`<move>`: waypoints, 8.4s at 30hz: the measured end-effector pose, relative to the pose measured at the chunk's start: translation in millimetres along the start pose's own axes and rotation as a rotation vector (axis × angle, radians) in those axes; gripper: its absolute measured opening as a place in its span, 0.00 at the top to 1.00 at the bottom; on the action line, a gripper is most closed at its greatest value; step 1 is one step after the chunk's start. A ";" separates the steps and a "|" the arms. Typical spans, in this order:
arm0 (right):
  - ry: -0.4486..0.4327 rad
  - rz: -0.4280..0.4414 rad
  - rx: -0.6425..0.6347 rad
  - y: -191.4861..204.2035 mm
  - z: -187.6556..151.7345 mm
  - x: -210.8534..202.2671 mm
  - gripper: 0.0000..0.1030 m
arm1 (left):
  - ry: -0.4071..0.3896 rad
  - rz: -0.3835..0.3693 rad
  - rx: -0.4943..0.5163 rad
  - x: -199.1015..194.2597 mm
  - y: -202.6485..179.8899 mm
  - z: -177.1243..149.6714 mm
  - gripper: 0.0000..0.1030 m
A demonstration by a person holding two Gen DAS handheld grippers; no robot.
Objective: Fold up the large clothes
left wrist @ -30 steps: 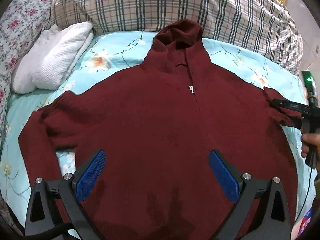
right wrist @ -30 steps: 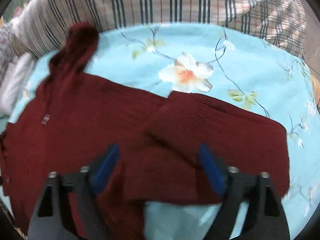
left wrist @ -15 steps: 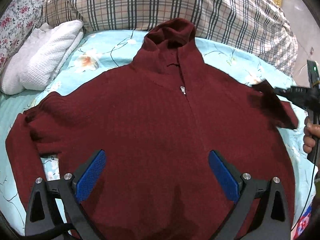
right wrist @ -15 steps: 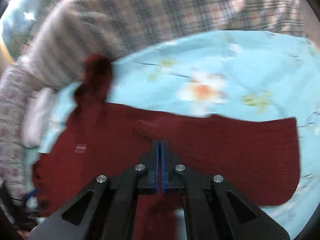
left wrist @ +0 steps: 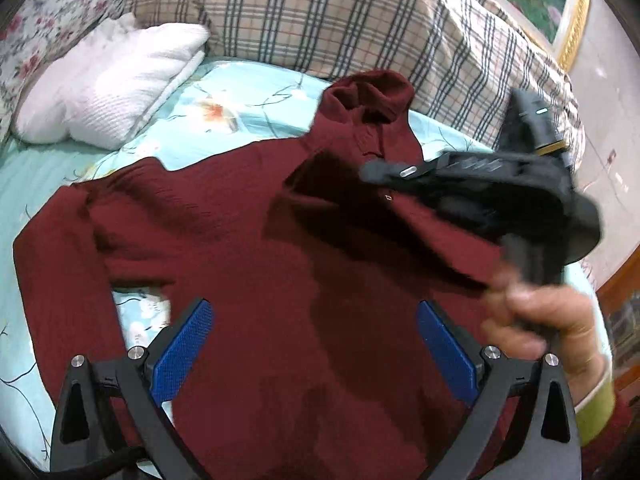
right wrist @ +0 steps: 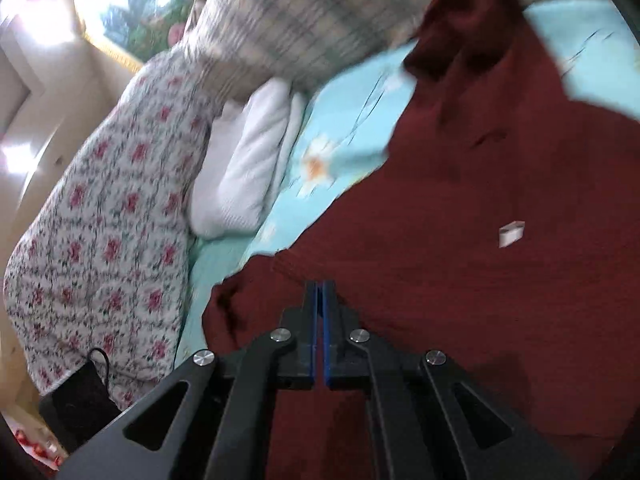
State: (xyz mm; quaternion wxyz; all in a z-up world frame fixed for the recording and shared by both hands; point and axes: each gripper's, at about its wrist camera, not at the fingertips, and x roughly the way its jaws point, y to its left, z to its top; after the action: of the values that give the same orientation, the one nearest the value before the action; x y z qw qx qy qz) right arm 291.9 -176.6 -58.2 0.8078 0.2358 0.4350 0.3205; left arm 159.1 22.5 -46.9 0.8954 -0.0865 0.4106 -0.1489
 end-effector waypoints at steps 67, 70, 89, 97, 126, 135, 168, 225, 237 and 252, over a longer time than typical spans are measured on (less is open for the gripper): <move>-0.124 -0.574 0.173 -141.1 -38.2 -175.9 0.80 | -0.008 0.190 0.014 53.0 59.0 12.7 0.71; -0.151 -0.508 0.118 -109.3 -50.5 -180.7 0.60 | -0.014 0.257 0.039 20.2 80.0 -7.1 0.53; -0.058 -0.378 0.119 -50.4 -109.8 -139.3 0.56 | 0.140 0.380 0.043 -13.1 121.2 -77.8 0.22; -0.066 -0.369 0.095 -39.6 -107.6 -137.9 0.56 | 0.114 0.332 0.008 -24.0 133.1 -75.9 0.92; -0.300 -0.437 0.257 -107.2 -84.2 -235.2 0.56 | 0.039 -0.255 0.210 195.7 -193.8 39.9 0.92; -0.290 -0.396 0.258 -108.5 -66.9 -212.1 0.47 | 0.098 -0.282 0.210 178.2 -165.8 11.9 0.50; -0.175 -0.656 0.172 -145.9 -24.2 -186.9 0.74 | 0.013 0.291 -0.049 76.3 81.8 -24.1 0.42; -0.144 -0.269 0.056 -171.9 273.3 -6.4 0.93 | 0.035 0.089 0.258 341.4 -56.2 316.6 0.95; -0.224 -0.170 -0.063 -86.2 131.6 -125.6 0.95 | -0.224 -0.083 0.228 153.7 -55.4 195.2 0.99; -0.106 -0.206 0.098 -101.5 -47.4 -138.0 0.85 | -0.033 -0.126 0.125 93.8 -24.2 -14.4 0.97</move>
State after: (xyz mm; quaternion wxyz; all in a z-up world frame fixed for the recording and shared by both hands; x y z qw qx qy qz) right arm 225.7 -341.0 -73.2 0.8458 0.2457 0.4285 0.2014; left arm 201.5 -32.4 -116.1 0.8946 -0.0586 0.3793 -0.2290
